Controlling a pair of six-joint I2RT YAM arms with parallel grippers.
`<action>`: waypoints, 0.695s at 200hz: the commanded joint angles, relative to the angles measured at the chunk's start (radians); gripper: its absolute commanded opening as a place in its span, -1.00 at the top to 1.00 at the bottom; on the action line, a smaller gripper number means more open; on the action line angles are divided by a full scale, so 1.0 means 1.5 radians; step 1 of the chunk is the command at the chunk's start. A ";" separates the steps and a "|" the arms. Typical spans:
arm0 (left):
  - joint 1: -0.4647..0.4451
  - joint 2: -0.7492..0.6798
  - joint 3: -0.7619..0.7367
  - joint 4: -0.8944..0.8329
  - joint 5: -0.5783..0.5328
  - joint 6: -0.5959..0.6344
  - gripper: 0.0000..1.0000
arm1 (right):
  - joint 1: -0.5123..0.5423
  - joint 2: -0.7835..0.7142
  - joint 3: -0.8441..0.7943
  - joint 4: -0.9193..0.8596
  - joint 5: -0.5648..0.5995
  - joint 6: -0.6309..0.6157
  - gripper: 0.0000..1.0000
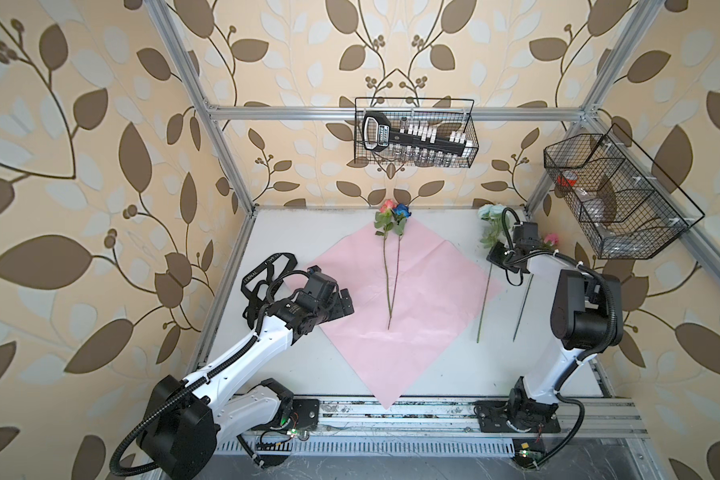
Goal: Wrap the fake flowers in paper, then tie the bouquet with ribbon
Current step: 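Carry the pale blue flower onto the paper and lay it on the stems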
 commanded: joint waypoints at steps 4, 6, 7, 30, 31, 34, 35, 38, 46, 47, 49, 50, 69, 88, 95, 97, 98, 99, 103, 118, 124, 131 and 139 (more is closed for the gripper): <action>0.000 -0.021 0.002 -0.005 -0.015 0.002 -0.98 | 0.044 -0.036 -0.019 0.012 -0.040 0.029 1.00; 0.000 -0.021 0.001 -0.006 -0.016 0.002 -0.98 | 0.049 -0.038 -0.020 0.014 -0.043 0.031 1.00; 0.000 -0.022 0.001 -0.006 -0.016 0.002 -0.98 | 0.051 -0.039 -0.021 0.015 -0.044 0.033 1.00; 0.000 -0.023 -0.006 0.000 -0.020 -0.001 -0.98 | 0.117 -0.066 -0.041 0.052 -0.041 0.058 1.00; 0.000 -0.023 -0.007 0.000 -0.021 -0.001 -0.98 | 0.122 -0.067 -0.043 0.053 -0.040 0.060 1.00; 0.001 -0.023 -0.007 0.002 -0.021 -0.002 -0.98 | 0.133 -0.071 -0.044 0.059 -0.039 0.064 1.00; 0.001 -0.022 -0.006 0.002 -0.021 -0.002 -0.98 | 0.136 -0.071 -0.044 0.061 -0.038 0.066 1.00; 0.001 -0.022 -0.008 0.003 -0.021 -0.002 -0.98 | 0.147 -0.072 -0.047 0.068 -0.038 0.071 1.00; 0.000 -0.020 -0.009 0.005 -0.019 -0.003 -0.98 | 0.173 -0.073 -0.048 0.083 -0.036 0.085 1.00; 0.000 -0.020 -0.009 0.006 -0.019 -0.003 -0.98 | 0.176 -0.073 -0.049 0.085 -0.036 0.087 1.00; 0.000 -0.019 -0.009 0.007 -0.019 -0.003 -0.98 | 0.183 -0.073 -0.048 0.090 -0.036 0.090 1.00; 0.000 -0.019 -0.009 0.007 -0.018 -0.002 -0.98 | 0.187 -0.072 -0.048 0.092 -0.036 0.091 1.00; 0.001 -0.010 -0.009 0.012 -0.011 -0.003 -0.98 | 0.250 -0.062 -0.035 0.128 -0.018 0.116 1.00; 0.001 -0.005 -0.009 0.014 -0.007 -0.003 -0.98 | 0.307 -0.044 -0.015 0.166 0.010 0.134 1.00; 0.001 -0.005 -0.010 0.015 -0.005 -0.003 -0.98 | 0.322 -0.032 -0.003 0.175 0.020 0.141 1.00; 0.001 -0.006 -0.010 0.014 -0.005 -0.003 -0.98 | 0.326 -0.028 0.000 0.178 0.022 0.143 1.00; 0.001 -0.006 -0.010 0.014 -0.005 -0.003 -0.98 | 0.327 -0.026 0.002 0.179 0.023 0.144 1.00; 0.001 -0.006 -0.010 0.015 -0.005 -0.003 -0.98 | 0.329 -0.024 0.004 0.180 0.025 0.145 1.00; 0.001 -0.006 -0.011 0.015 -0.005 -0.002 -0.98 | 0.337 -0.016 0.011 0.183 0.028 0.149 1.00; 0.000 -0.010 -0.013 0.015 -0.004 -0.003 -0.98 | 0.358 0.022 0.048 0.195 0.035 0.163 1.00; 0.000 -0.012 -0.014 0.014 -0.005 -0.003 -0.98 | 0.363 0.039 0.065 0.196 0.035 0.170 1.00; 0.001 -0.013 -0.014 0.013 -0.005 -0.003 -0.98 | 0.368 0.060 0.087 0.196 0.038 0.179 1.00; 0.001 -0.015 -0.015 0.012 -0.006 -0.003 -0.98 | 0.371 0.084 0.114 0.193 0.037 0.195 1.00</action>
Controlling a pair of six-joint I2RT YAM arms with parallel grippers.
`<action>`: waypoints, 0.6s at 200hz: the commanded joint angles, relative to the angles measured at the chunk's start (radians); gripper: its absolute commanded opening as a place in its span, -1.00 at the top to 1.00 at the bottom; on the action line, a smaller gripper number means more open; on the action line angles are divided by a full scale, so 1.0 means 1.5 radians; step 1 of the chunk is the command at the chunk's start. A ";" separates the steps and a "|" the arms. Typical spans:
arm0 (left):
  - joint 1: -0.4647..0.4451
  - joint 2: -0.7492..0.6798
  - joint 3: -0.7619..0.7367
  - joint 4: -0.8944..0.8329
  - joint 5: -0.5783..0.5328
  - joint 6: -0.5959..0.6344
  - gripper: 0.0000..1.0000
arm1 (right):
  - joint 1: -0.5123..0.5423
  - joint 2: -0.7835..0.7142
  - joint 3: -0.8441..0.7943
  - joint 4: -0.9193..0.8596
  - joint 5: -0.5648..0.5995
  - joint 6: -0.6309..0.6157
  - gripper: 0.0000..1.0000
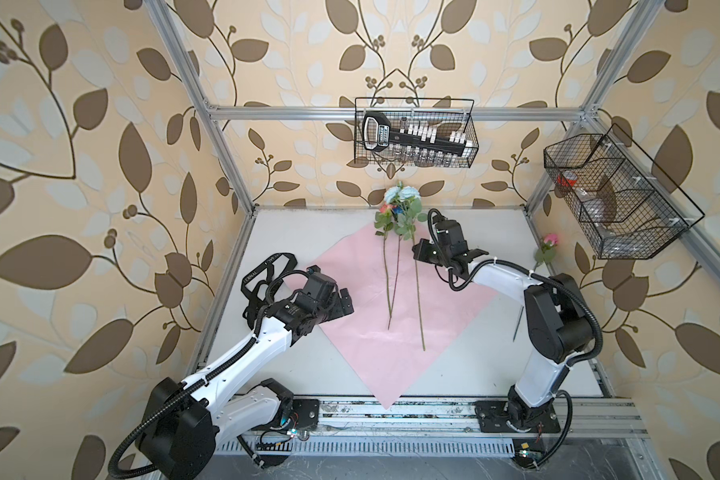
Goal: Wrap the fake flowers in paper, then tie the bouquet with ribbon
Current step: 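Carry the pale blue flower onto the paper and lay it on the stems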
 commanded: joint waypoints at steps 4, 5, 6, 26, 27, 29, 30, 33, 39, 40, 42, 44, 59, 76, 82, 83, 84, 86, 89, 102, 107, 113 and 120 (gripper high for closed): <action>0.000 -0.009 -0.008 0.004 -0.002 -0.003 -0.98 | 0.009 0.072 0.079 0.031 0.028 0.059 1.00; 0.000 -0.009 -0.008 0.004 -0.002 -0.003 -0.98 | 0.009 0.075 0.083 0.031 0.028 0.062 1.00; 0.001 -0.009 -0.007 0.004 -0.002 -0.003 -0.98 | 0.009 0.078 0.086 0.031 0.027 0.065 1.00; 0.000 -0.011 -0.009 0.002 -0.005 -0.002 -0.98 | 0.014 0.131 0.138 0.035 0.026 0.099 1.00; 0.001 -0.011 -0.009 0.001 -0.004 -0.002 -0.98 | 0.014 0.134 0.140 0.035 0.026 0.099 1.00; 0.001 -0.011 -0.009 0.000 -0.005 -0.002 -0.98 | 0.015 0.139 0.146 0.036 0.026 0.099 1.00; 0.001 -0.011 -0.009 0.000 -0.005 -0.002 -0.98 | 0.015 0.141 0.149 0.036 0.026 0.099 1.00; 0.001 -0.012 -0.008 0.000 -0.004 -0.002 -0.98 | 0.017 0.149 0.158 0.036 0.026 0.100 1.00; 0.001 -0.013 -0.008 -0.001 -0.006 -0.001 -0.98 | 0.020 0.166 0.176 0.031 0.029 0.100 1.00; 0.001 -0.013 -0.008 -0.001 -0.007 -0.001 -0.98 | 0.020 0.169 0.179 0.031 0.029 0.099 1.00; 0.001 -0.013 -0.008 -0.001 -0.007 -0.001 -0.98 | 0.020 0.175 0.186 0.029 0.029 0.099 1.00; 0.001 -0.013 -0.008 -0.002 -0.007 0.000 -0.98 | 0.021 0.180 0.192 0.026 0.029 0.099 1.00; 0.000 -0.016 -0.009 -0.003 -0.010 0.001 -0.98 | 0.022 0.219 0.236 0.010 0.023 0.101 1.00; 0.001 -0.018 -0.010 -0.007 -0.016 0.002 -0.98 | 0.024 0.254 0.268 -0.002 0.024 0.106 1.00; 0.001 -0.019 -0.010 -0.006 -0.017 0.002 -0.98 | 0.024 0.262 0.274 -0.004 0.023 0.107 1.00; 0.001 -0.019 -0.009 -0.006 -0.017 0.002 -0.98 | 0.024 0.263 0.275 -0.004 0.023 0.107 1.00; 0.001 -0.019 -0.009 -0.007 -0.017 0.002 -0.98 | 0.024 0.265 0.276 -0.004 0.023 0.107 1.00; 0.000 -0.019 -0.010 -0.006 -0.017 0.002 -0.98 | 0.025 0.267 0.278 -0.005 0.024 0.107 1.00; 0.000 -0.019 -0.010 -0.007 -0.017 0.002 -0.98 | 0.025 0.270 0.280 -0.006 0.025 0.106 1.00; 0.001 -0.019 -0.010 -0.006 -0.018 0.003 -0.98 | 0.026 0.283 0.287 -0.010 0.030 0.103 1.00; 0.001 -0.019 -0.010 -0.005 -0.018 0.004 -0.98 | 0.026 0.286 0.290 -0.013 0.032 0.101 1.00; 0.000 -0.018 -0.009 -0.005 -0.018 0.004 -0.98 | 0.026 0.291 0.293 -0.017 0.035 0.098 0.84; 0.000 -0.018 -0.008 -0.004 -0.017 0.004 -0.98 | 0.026 0.294 0.297 -0.021 0.036 0.093 0.71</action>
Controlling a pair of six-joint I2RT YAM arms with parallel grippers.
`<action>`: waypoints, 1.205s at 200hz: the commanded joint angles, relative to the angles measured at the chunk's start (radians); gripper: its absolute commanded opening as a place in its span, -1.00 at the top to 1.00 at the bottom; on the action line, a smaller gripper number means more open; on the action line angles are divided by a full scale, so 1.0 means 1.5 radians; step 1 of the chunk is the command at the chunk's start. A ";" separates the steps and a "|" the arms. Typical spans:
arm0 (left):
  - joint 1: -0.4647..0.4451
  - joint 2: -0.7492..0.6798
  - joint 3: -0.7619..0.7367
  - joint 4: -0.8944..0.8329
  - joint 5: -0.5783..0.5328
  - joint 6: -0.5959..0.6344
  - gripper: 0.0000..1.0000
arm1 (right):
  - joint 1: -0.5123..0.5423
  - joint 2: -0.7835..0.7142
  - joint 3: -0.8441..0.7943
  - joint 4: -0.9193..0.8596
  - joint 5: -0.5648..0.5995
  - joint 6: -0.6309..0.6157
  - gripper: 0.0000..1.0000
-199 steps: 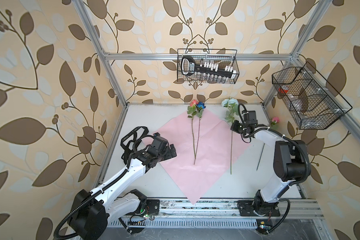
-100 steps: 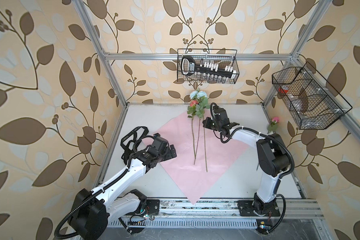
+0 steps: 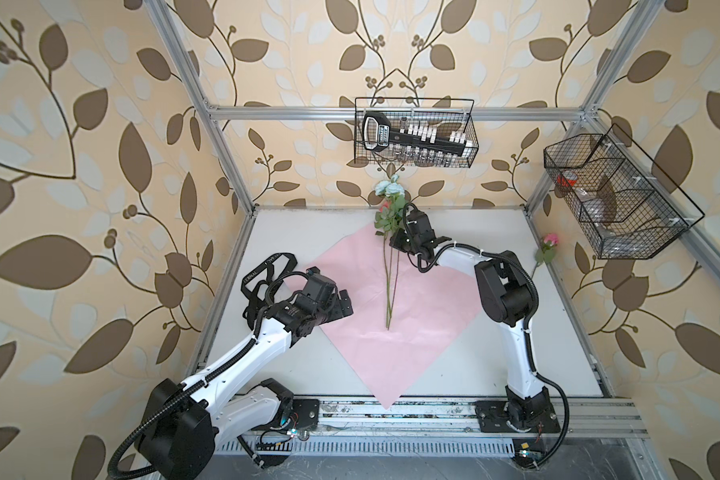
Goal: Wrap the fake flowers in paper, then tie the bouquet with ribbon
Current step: 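Carry the pale blue flower onto the paper and lay it on the stems, then move the right gripper to the pink flower and grasp its stem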
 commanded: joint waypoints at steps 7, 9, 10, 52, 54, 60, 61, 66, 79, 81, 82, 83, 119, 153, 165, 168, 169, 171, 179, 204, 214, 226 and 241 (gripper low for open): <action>0.000 -0.011 -0.002 -0.002 -0.016 0.004 -0.98 | 0.003 0.023 0.035 -0.020 0.016 -0.008 0.56; 0.000 -0.011 -0.002 -0.002 -0.016 0.004 -0.98 | 0.002 0.023 0.036 -0.022 0.016 -0.009 0.52; 0.001 -0.011 -0.002 -0.002 -0.016 0.004 -0.98 | 0.002 0.023 0.036 -0.022 0.016 -0.009 0.50; 0.001 -0.013 -0.003 -0.002 -0.014 0.004 -0.98 | 0.003 -0.004 0.047 -0.053 0.022 -0.034 0.15; 0.001 -0.013 -0.003 -0.001 -0.014 0.004 -0.98 | 0.002 -0.008 0.047 -0.053 0.021 -0.036 0.14; 0.001 -0.014 -0.003 -0.001 -0.013 0.003 -0.98 | 0.002 -0.018 0.044 -0.057 0.021 -0.041 0.12; 0.001 -0.014 -0.002 -0.002 -0.013 0.003 -0.98 | 0.002 -0.020 0.044 -0.058 0.021 -0.041 0.12; 0.001 -0.015 -0.003 -0.002 -0.012 0.002 -0.98 | 0.002 -0.030 0.040 -0.062 0.021 -0.044 0.11; 0.001 -0.018 -0.005 -0.002 -0.012 0.001 -0.98 | 0.002 -0.066 0.022 -0.069 0.020 -0.056 0.08; 0.000 -0.019 -0.005 -0.001 -0.012 0.001 -0.98 | 0.002 -0.070 0.018 -0.070 0.020 -0.058 0.08; 0.001 -0.019 -0.006 -0.001 -0.012 0.001 -0.98 | 0.002 -0.074 0.016 -0.071 0.020 -0.059 0.08; 0.001 -0.020 -0.006 -0.001 -0.012 0.001 -0.98 | 0.002 -0.077 0.015 -0.072 0.020 -0.060 0.07; 0.001 -0.030 -0.010 0.002 -0.015 -0.005 -0.98 | -0.020 -0.225 -0.112 -0.098 0.043 -0.089 0.07; 0.001 -0.037 -0.016 0.011 -0.015 -0.007 -0.98 | -0.104 -0.376 -0.289 -0.130 0.097 -0.108 0.01; 0.001 -0.039 -0.017 0.012 -0.014 -0.007 -0.98 | -0.147 -0.419 -0.350 -0.136 0.117 -0.121 0.01; 0.001 -0.039 -0.017 0.012 -0.015 -0.007 -0.98 | -0.158 -0.427 -0.361 -0.140 0.123 -0.126 0.01; 0.001 -0.039 -0.017 0.012 -0.015 -0.007 -0.98 | -0.162 -0.430 -0.365 -0.141 0.125 -0.128 0.01; 0.001 -0.039 -0.017 0.013 -0.015 -0.007 -0.98 | -0.170 -0.434 -0.372 -0.142 0.130 -0.132 0.01; 0.001 -0.040 -0.018 0.016 -0.014 -0.007 -0.98 | -0.197 -0.452 -0.393 -0.153 0.159 -0.150 0.01; 0.001 -0.044 -0.023 0.028 -0.009 -0.008 -0.98 | -0.275 -0.468 -0.430 -0.178 0.271 -0.201 -0.06; 0.001 -0.045 -0.024 0.032 -0.007 -0.007 -0.98 | -0.308 -0.466 -0.436 -0.179 0.292 -0.207 -0.08; 0.001 -0.044 -0.024 0.034 -0.006 -0.005 -0.98 | -0.344 -0.459 -0.444 -0.169 0.319 -0.209 -0.15; 0.001 -0.041 -0.024 0.033 -0.004 -0.003 -0.98 | -0.389 -0.443 -0.446 -0.157 0.327 -0.209 -0.30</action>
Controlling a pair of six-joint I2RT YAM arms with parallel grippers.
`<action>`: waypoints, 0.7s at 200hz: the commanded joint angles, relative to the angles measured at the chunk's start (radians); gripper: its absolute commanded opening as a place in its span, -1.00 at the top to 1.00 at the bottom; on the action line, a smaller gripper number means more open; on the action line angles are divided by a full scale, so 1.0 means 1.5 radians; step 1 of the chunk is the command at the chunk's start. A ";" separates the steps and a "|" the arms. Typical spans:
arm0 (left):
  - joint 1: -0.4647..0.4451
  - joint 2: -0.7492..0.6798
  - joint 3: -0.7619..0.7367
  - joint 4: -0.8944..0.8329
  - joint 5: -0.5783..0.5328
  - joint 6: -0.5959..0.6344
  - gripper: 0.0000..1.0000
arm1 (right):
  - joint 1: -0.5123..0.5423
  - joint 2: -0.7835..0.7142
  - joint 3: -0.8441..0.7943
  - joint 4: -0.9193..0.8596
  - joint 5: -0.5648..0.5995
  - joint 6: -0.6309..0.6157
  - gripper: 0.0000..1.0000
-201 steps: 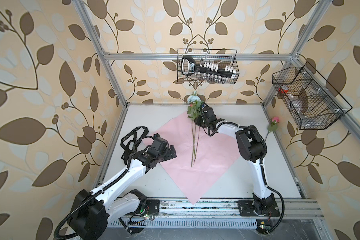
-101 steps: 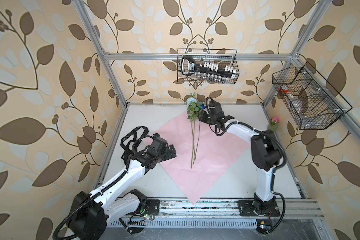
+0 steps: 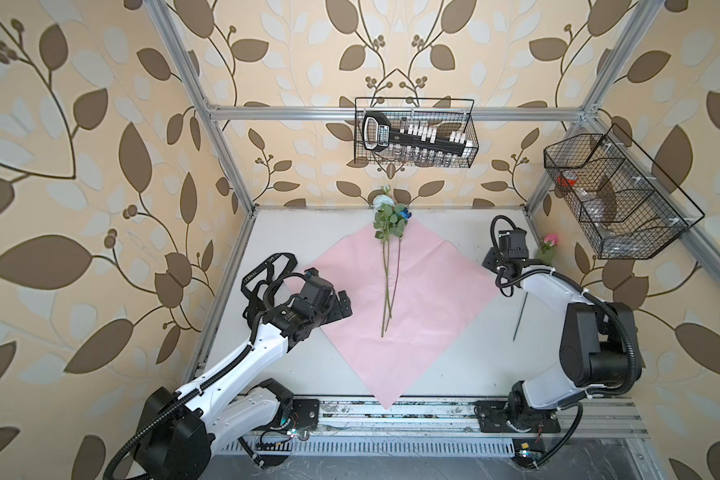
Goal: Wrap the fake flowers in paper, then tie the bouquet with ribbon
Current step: 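Move the right gripper to the pink flower and grasp its stem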
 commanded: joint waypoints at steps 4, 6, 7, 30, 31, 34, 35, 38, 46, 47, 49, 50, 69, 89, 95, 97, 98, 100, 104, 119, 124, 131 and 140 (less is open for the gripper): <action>0.001 -0.009 -0.002 0.017 -0.004 -0.002 -0.98 | -0.066 0.018 -0.005 0.010 0.070 -0.027 -0.32; 0.001 -0.009 -0.002 0.017 -0.004 -0.002 -0.98 | -0.070 0.022 -0.005 0.013 0.066 -0.027 -0.34; 0.001 -0.009 -0.002 0.018 -0.004 -0.002 -0.98 | -0.072 0.024 -0.005 0.014 0.064 -0.027 -0.34; 0.000 -0.005 -0.003 0.017 -0.003 -0.006 -0.98 | -0.124 0.070 0.011 0.031 0.034 -0.026 -0.41; 0.000 -0.005 -0.003 0.017 -0.003 -0.006 -0.98 | -0.125 0.072 0.012 0.032 0.033 -0.026 -0.41; 0.001 -0.005 -0.003 0.017 -0.003 -0.006 -0.98 | -0.129 0.079 0.015 0.034 0.030 -0.028 -0.41; 0.001 -0.005 -0.003 0.017 -0.003 -0.006 -0.98 | -0.130 0.082 0.016 0.034 0.030 -0.029 -0.41; 0.001 -0.004 -0.003 0.017 -0.002 -0.006 -0.98 | -0.134 0.091 0.019 0.035 0.028 -0.031 -0.41; 0.000 -0.004 -0.002 0.016 -0.002 -0.006 -0.98 | -0.141 0.112 0.028 0.036 0.026 -0.033 -0.43; 0.001 -0.004 -0.002 0.016 -0.002 -0.006 -0.98 | -0.142 0.115 0.030 0.036 0.025 -0.034 -0.42; 0.001 -0.004 -0.002 0.016 -0.002 -0.006 -0.98 | -0.144 0.120 0.032 0.036 0.025 -0.035 -0.43; 0.001 -0.004 -0.001 0.016 -0.002 -0.006 -0.98 | -0.144 0.124 0.034 0.036 0.024 -0.036 -0.42; 0.001 -0.004 0.003 0.012 -0.005 -0.006 -0.98 | -0.156 0.175 0.059 0.036 0.019 -0.048 -0.43; 0.001 -0.002 0.009 0.009 -0.007 -0.006 -0.98 | -0.172 0.218 0.074 0.035 -0.005 -0.050 -0.42; 0.001 -0.001 0.010 0.008 -0.006 -0.006 -0.98 | -0.176 0.228 0.077 0.036 -0.019 -0.051 -0.40; 0.001 -0.001 0.011 0.008 -0.006 -0.006 -0.98 | -0.177 0.230 0.078 0.036 -0.024 -0.050 -0.38; 0.001 -0.001 0.011 0.007 -0.006 -0.006 -0.98 | -0.178 0.231 0.078 0.036 -0.026 -0.051 -0.37; 0.001 0.000 0.012 0.007 -0.005 -0.006 -0.98 | -0.179 0.233 0.078 0.036 -0.030 -0.051 -0.36; 0.000 0.000 0.012 0.007 -0.006 -0.006 -0.98 | -0.181 0.240 0.079 0.037 -0.039 -0.052 -0.32; 0.001 0.001 0.014 0.009 -0.007 -0.008 -0.98 | -0.186 0.259 0.087 0.035 -0.081 -0.057 -0.11; 0.000 0.001 0.015 0.009 -0.007 -0.008 -0.98 | -0.186 0.265 0.090 0.035 -0.093 -0.059 -0.03; 0.000 0.001 0.015 0.010 -0.007 -0.008 -0.98 | -0.187 0.274 0.095 0.034 -0.111 -0.062 0.06; 0.001 0.001 0.017 0.010 -0.008 -0.008 -0.98 | -0.187 0.289 0.105 0.030 -0.130 -0.067 0.17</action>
